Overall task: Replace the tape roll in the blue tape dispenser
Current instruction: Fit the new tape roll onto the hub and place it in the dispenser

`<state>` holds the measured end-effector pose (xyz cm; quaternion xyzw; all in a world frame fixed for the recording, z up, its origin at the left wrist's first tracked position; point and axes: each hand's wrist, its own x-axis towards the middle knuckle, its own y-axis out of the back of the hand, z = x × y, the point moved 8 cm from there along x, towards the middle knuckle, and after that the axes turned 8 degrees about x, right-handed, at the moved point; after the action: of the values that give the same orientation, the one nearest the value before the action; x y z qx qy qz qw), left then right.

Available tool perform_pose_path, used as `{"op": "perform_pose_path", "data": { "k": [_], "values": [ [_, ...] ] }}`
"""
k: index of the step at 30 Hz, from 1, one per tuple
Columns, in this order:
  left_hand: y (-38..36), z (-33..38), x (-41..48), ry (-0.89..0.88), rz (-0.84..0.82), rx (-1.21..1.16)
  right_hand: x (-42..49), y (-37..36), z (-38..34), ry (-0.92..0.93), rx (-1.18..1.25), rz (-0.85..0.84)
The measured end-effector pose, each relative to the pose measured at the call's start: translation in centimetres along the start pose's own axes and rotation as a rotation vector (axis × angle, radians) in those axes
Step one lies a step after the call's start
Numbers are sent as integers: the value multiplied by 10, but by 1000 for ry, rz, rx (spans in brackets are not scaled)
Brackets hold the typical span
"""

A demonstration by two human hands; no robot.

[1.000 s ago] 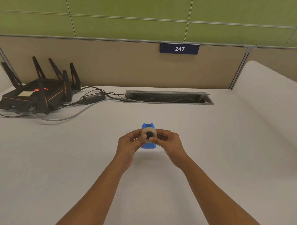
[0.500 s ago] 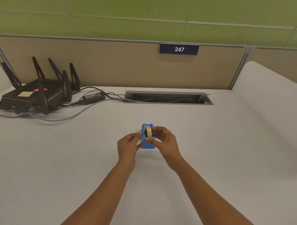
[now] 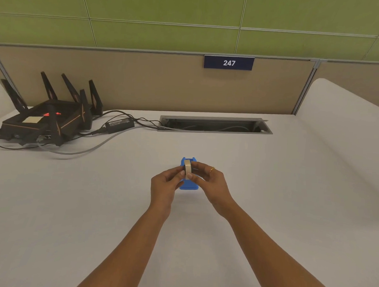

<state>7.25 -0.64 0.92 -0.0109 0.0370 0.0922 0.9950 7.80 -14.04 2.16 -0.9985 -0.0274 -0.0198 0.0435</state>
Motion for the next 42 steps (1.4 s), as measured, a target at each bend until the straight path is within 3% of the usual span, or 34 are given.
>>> {"op": "perform_pose_path", "data": {
  "k": [27,42],
  "values": [
    [-5,8,-2,-72,-85,93,-2,-5,7,24,60,-7],
    [-2,9,-1,-46,-18,31,-3,-4,3,13,78,33]
  ]
}}
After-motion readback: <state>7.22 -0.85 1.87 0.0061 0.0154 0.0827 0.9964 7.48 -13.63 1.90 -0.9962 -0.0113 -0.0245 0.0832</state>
